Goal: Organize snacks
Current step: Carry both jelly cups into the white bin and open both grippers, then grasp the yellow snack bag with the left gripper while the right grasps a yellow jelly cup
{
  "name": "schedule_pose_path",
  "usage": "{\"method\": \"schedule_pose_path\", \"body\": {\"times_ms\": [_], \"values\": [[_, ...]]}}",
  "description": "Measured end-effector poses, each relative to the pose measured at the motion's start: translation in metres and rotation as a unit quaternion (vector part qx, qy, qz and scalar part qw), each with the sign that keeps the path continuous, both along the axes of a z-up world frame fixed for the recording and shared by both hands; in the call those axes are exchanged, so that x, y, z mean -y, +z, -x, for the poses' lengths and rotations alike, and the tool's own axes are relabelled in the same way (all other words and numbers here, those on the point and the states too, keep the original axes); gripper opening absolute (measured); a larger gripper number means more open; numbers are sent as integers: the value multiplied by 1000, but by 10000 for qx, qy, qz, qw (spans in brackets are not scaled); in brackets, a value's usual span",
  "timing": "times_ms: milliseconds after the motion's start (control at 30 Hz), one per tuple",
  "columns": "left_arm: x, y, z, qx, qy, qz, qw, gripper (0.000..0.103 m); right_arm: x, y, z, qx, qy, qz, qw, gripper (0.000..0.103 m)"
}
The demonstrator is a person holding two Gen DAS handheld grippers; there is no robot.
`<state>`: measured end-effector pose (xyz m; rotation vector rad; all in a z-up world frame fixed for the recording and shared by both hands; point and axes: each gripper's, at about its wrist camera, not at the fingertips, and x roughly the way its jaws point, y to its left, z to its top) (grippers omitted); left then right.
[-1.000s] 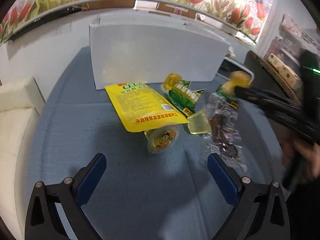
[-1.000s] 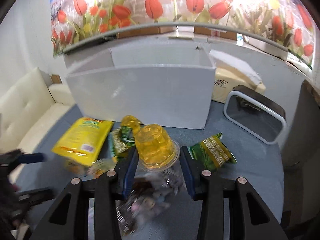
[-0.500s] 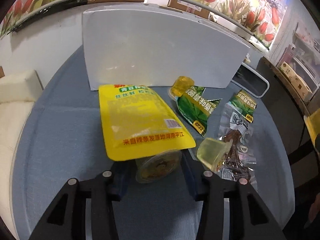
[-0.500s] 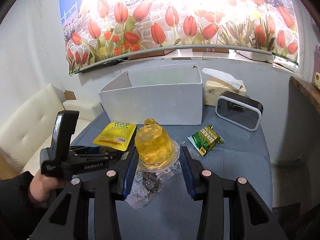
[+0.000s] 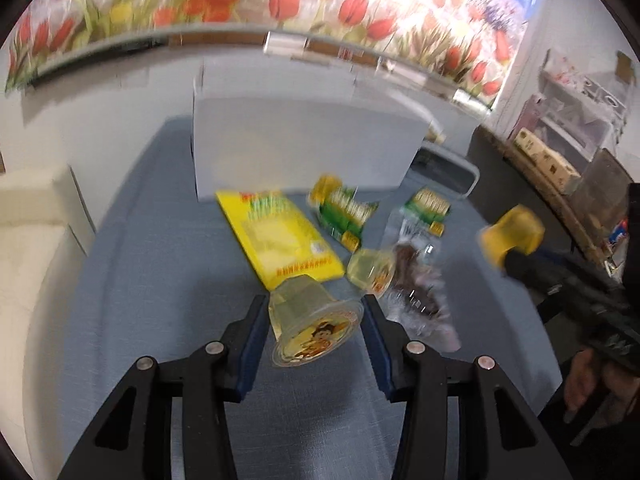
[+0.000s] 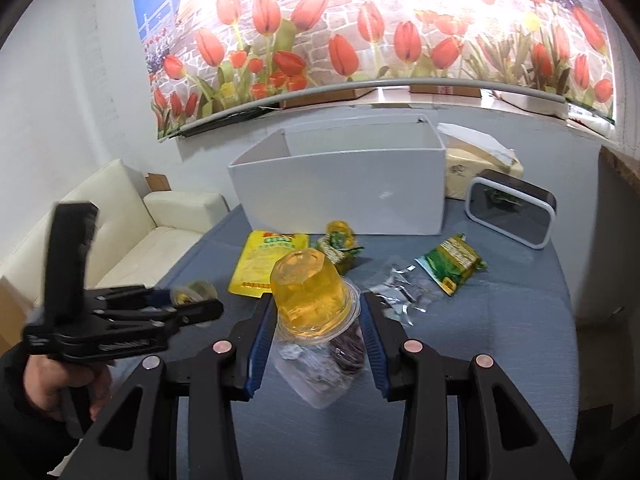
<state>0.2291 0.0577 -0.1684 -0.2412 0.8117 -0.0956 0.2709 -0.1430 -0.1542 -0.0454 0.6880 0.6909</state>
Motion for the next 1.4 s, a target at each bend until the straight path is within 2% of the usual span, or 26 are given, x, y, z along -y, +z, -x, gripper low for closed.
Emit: {"method": "schedule_pose_path", "body": {"times_ms": [200, 367, 500, 600, 733, 833, 933, 1000, 1033, 1067, 1100, 1233, 1400], "values": [[-14, 49, -17, 471, -33, -54, 9989, 51, -18, 20, -21, 178, 24, -103, 9998, 46], [-27, 86, -55, 879, 45, 3, 9961, 51, -38, 48, -61, 397, -14, -132, 9991, 46], [-39, 110, -97, 1087, 81, -245, 9937, 51, -55, 71, -99, 654, -86, -10, 9978, 46], [-52, 113, -131, 1015, 112, -219, 9945, 51, -65, 76, -129, 640, -187, 67, 9978, 46], [-56, 103, -171, 812, -13, -419, 9958, 51, -77, 67, -163, 566, -283, 277, 9976, 46], [-55, 91, -190, 636, -41, -644, 9959, 51, -82, 55, -185, 456, -402, 492, 9969, 46], [-55, 78, -200, 442, -54, -682, 9967, 51, -78, 43, -206, 215, -546, 524, 9969, 46], [-56, 71, -204, 334, -54, -637, 9974, 55, -76, 36, -214, 120, -711, 656, 9952, 55], [-57, 69, -206, 265, -21, -643, 9976, 73, -72, 34, -217, 172, -848, 720, 9936, 81], [-58, 66, -208, 201, -9, -627, 9978, 98, -69, 35, -217, 229, -900, 703, 9932, 102], [-60, 66, -207, 254, 8, -617, 9978, 103, -63, 37, -214, 344, -951, 589, 9931, 103], [-64, 63, -205, 114, 123, -690, 9975, 103, -43, 44, -203, 433, -1075, 360, 9926, 103], [-64, 71, -186, 244, 166, -616, 9977, 103, -23, 44, -183, 414, -1026, 192, 9937, 103]]}}
